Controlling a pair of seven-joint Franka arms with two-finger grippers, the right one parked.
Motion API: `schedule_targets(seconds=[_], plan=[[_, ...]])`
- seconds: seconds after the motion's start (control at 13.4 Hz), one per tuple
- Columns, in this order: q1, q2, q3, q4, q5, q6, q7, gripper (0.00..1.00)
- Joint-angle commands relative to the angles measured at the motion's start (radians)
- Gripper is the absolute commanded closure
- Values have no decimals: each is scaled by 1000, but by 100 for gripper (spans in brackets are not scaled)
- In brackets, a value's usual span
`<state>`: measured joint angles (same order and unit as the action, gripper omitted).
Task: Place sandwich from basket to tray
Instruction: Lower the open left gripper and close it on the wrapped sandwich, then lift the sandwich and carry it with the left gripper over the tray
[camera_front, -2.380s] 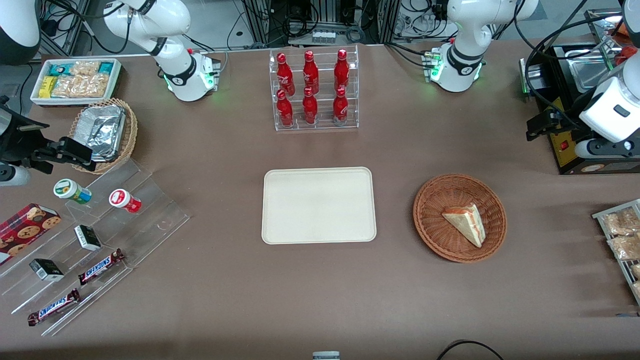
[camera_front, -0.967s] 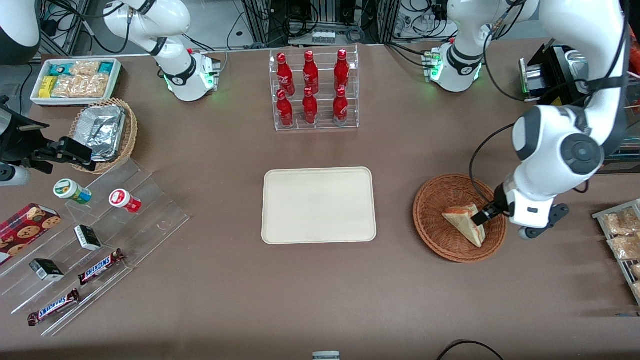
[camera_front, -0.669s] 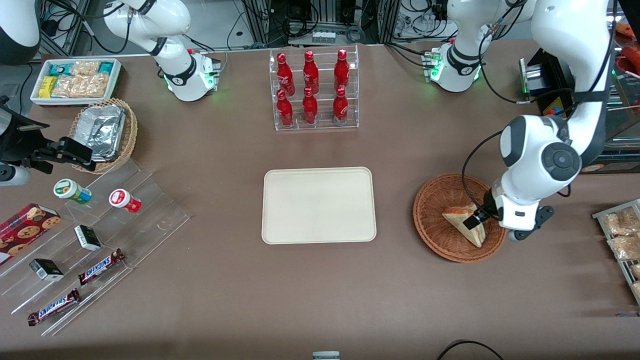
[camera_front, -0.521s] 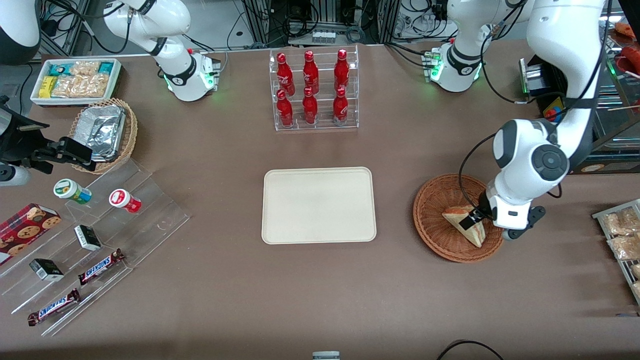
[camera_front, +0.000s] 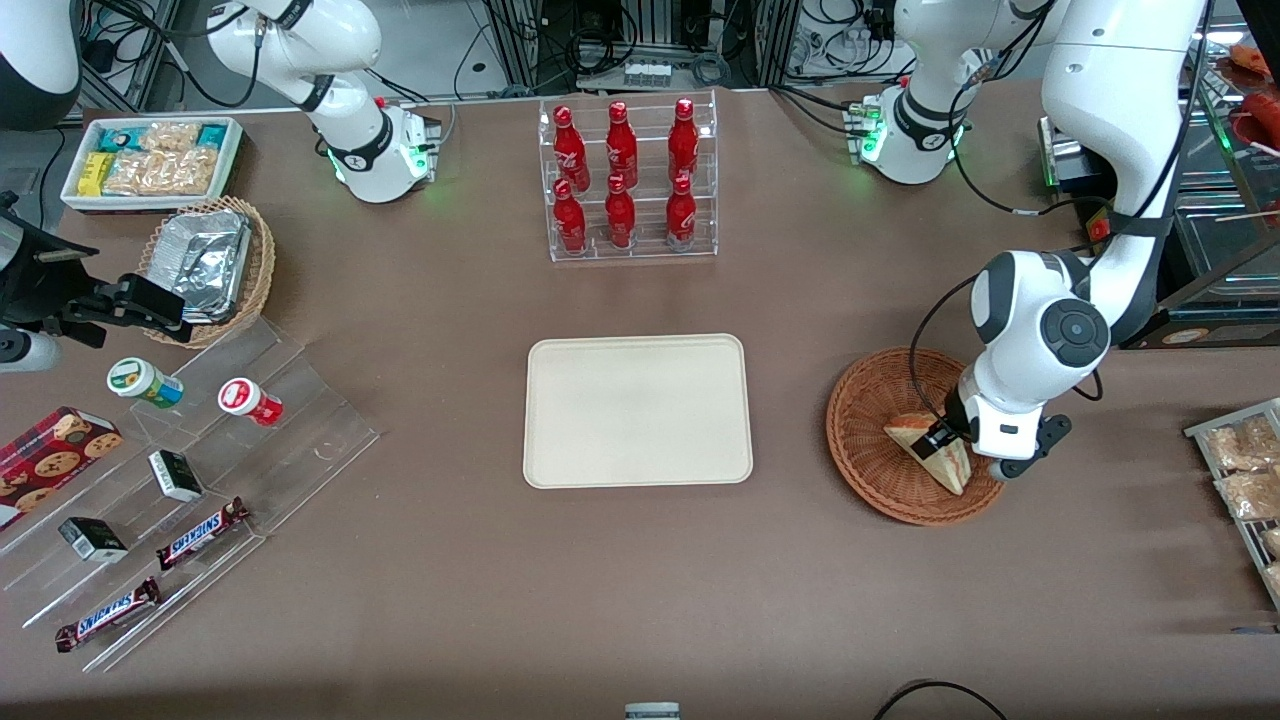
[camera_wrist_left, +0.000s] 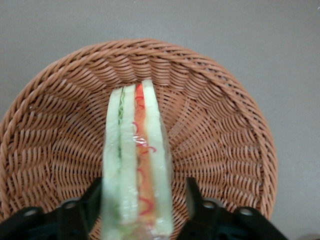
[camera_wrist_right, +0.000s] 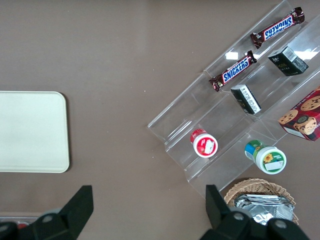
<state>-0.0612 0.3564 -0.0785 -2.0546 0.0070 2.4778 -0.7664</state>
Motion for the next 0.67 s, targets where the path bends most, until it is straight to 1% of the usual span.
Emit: schedule_targets(seconds=[0.0,0.22,0.3,0.45,0.6], plan=[[-3,1,3,19,11,4,-17,100],[-3,-13,3,19,11,-8,-18,100],[-3,-34,3,21,11,-41,-17,100],[-3,-79,3,53,25,-173,-14,100],[-5,-137,-3,102,39,-348,-17,100]])
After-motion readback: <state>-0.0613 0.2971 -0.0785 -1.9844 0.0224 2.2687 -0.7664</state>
